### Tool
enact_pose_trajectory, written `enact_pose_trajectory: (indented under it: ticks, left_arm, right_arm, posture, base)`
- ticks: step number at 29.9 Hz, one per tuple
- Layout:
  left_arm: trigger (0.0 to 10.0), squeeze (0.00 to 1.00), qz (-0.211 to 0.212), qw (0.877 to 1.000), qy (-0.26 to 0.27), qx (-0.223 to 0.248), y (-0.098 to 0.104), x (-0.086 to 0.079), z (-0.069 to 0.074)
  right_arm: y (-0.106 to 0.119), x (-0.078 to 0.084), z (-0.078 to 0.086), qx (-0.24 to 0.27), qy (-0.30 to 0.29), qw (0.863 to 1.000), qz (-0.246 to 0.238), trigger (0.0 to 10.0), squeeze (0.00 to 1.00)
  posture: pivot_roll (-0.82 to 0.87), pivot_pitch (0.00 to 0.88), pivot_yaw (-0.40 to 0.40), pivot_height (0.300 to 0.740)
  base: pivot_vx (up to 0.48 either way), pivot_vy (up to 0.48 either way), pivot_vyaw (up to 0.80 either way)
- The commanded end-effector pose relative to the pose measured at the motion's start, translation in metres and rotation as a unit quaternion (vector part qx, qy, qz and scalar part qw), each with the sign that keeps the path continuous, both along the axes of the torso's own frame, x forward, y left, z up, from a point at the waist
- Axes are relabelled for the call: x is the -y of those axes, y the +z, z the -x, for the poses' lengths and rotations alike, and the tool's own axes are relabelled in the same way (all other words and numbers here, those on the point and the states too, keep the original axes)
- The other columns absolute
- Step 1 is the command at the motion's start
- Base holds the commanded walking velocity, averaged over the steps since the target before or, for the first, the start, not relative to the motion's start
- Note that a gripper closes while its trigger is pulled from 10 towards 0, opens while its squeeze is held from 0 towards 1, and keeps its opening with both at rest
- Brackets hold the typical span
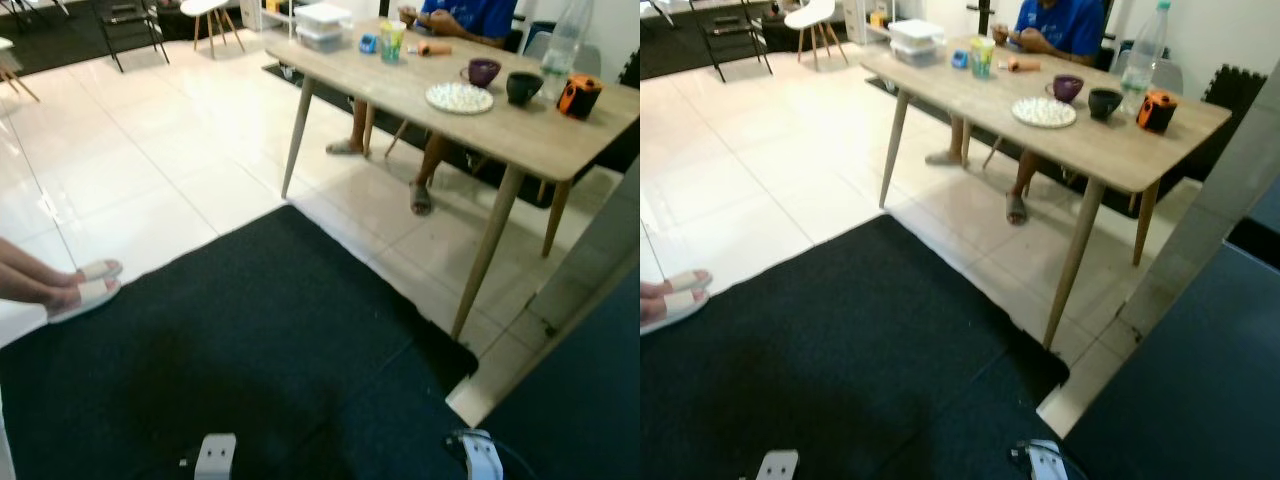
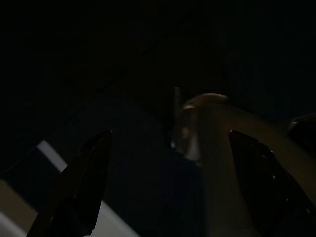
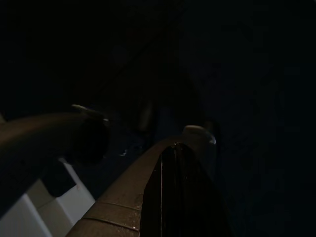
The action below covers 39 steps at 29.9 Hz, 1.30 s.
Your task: Restocking fridge
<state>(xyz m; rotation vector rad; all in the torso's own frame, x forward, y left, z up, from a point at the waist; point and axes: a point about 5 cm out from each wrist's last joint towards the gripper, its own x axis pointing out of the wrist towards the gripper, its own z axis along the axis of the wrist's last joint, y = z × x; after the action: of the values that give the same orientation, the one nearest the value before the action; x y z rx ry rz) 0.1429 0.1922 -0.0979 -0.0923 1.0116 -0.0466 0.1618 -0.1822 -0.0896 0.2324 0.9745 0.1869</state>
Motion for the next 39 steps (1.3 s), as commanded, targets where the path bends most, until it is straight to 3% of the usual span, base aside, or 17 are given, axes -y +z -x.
enact_pose_trajectory:
  ticks: [1, 32, 39]
  left_arm:
    - [10.0, 0.0, 0.001, 1.0, -0.003, -0.008, -0.0016, -0.0001, 0.0043]
    - [10.0, 0.0, 0.003, 1.0, -0.012, -0.007, -0.001, -0.0017, 0.0038]
    - [10.0, 0.0, 0.004, 1.0, -0.012, -0.01, -0.0018, -0.001, 0.0056]
  right_arm:
    - [-0.0014, -0.0013, 0.0025, -0.006, -0.006, 1.0, -0.002, 10.0, 0.0]
    - [-0.0033, -0.0029, 0.0053, -0.021, -0.006, 1.0, -0.001, 10.0, 0.0]
    - [-0.0039, -0.0033, 0.0062, -0.027, -0.006, 1.0, -0.002, 10.0, 0.0]
  posture:
    - [-0.07, 0.094, -0.025, 0.74]
    - [-0.07, 0.093, -0.022, 0.74]
    - [-0.07, 0.094, -0.021, 0.74]
  base:
    - [0.341, 0.0, 0.0]
    - [0.352, 0.0, 0.0]
    - [0.347, 0.0, -0.76]
